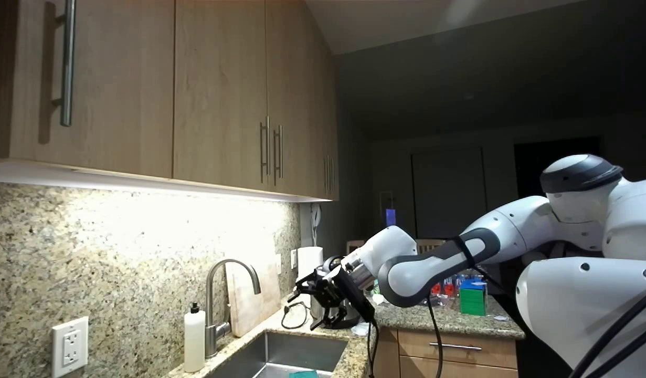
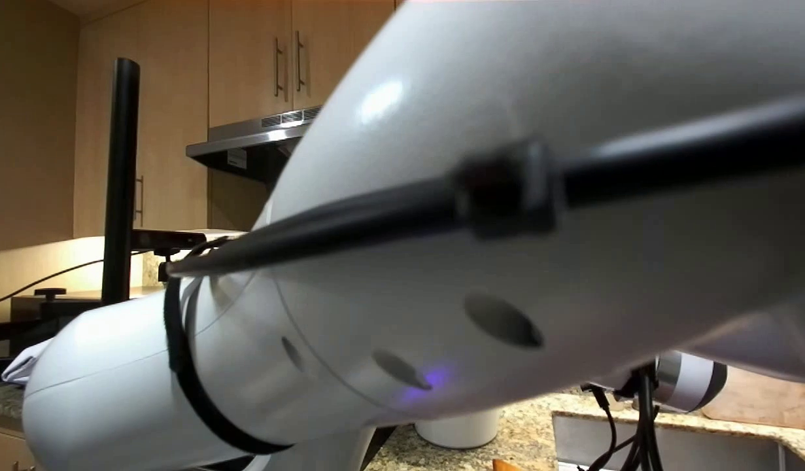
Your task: Use the cooking stick to stir the contents in the white pot
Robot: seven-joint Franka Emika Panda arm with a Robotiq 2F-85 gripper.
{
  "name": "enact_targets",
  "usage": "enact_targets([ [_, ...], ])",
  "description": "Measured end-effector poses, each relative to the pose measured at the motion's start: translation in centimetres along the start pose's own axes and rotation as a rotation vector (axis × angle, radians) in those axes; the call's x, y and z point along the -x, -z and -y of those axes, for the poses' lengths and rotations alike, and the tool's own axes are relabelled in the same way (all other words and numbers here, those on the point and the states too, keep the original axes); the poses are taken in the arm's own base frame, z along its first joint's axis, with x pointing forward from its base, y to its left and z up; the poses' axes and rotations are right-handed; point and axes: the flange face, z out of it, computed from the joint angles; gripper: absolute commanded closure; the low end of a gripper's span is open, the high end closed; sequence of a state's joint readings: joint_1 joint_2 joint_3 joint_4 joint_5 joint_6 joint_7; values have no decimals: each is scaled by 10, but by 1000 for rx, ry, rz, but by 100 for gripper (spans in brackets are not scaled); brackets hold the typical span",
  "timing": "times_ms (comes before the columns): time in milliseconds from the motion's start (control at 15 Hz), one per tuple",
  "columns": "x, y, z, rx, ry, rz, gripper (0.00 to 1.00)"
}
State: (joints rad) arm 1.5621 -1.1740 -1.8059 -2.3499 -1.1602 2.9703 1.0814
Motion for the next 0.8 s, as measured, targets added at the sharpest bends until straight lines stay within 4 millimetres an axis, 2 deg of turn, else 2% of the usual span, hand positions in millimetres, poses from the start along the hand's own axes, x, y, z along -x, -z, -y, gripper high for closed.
enact_targets([
  [800, -2, 1, 0, -26, -6, 8, 0],
])
